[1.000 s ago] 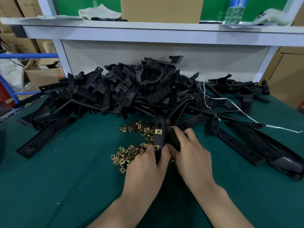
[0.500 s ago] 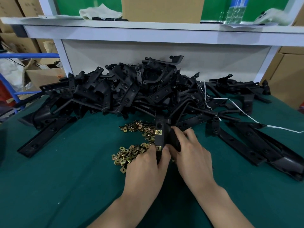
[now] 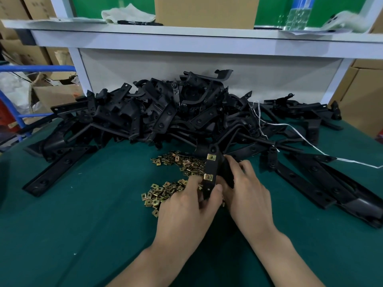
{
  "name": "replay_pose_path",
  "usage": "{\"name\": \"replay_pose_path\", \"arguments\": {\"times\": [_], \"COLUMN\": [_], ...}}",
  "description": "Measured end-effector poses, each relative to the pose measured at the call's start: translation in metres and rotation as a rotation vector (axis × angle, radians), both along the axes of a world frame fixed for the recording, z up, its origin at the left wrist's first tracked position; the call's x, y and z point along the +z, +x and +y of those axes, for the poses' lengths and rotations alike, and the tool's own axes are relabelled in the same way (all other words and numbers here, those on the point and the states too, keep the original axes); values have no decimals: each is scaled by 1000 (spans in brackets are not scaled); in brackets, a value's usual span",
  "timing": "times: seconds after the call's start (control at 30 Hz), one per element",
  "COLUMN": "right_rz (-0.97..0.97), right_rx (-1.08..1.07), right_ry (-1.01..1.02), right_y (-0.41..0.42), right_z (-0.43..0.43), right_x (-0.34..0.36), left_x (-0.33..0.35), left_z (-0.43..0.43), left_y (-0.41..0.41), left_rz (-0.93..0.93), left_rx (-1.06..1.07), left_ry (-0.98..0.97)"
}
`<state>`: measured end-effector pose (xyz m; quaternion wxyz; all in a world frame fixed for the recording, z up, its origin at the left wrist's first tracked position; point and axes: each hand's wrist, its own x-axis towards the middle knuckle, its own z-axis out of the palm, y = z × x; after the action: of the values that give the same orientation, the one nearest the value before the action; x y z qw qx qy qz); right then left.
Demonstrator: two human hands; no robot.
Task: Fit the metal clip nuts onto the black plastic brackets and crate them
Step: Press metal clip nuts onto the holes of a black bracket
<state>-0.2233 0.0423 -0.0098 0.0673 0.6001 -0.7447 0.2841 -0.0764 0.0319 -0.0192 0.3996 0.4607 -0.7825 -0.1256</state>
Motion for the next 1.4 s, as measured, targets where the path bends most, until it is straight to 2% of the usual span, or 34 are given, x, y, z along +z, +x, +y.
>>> {"name": "replay_pose_path", "arguments": {"times": [0.17, 0.67, 0.87, 0.9, 0.97, 1.03, 1.07, 1.13, 1.23, 1.4], "right_rz": [-67, -47, -20, -91, -472, -947, -1076, -1117, -1118, -1115], "right_rx": [-31, -42, -44, 12, 211, 440, 526, 620, 632, 639], "right_ry": [-16, -9, -73, -103, -103, 76, 190, 331, 388, 407], "right_y": [-2, 2, -4, -5, -4, 4, 8, 17, 23, 17], "right_z": [-2, 1, 4, 4, 5, 9, 12, 17, 17, 16], "right_x": [0, 4, 11, 13, 20, 32, 36, 39, 36, 34], "left_x": [5, 4, 5, 7, 9, 12, 13, 14, 15, 9], "left_z": [0, -5, -8, -9, -14, -19, -21, -22, -22, -28], "left_y": [2, 2, 10, 12, 14, 17, 18, 20, 20, 28], "left_rz": [61, 104, 262, 308, 404, 506, 556, 611, 626, 577], "left_rx": [-8, -81, -235, -224, -187, -190, -209, -267, -358, -391], "left_ry": [-1, 23, 92, 87, 101, 158, 208, 314, 402, 383]}}
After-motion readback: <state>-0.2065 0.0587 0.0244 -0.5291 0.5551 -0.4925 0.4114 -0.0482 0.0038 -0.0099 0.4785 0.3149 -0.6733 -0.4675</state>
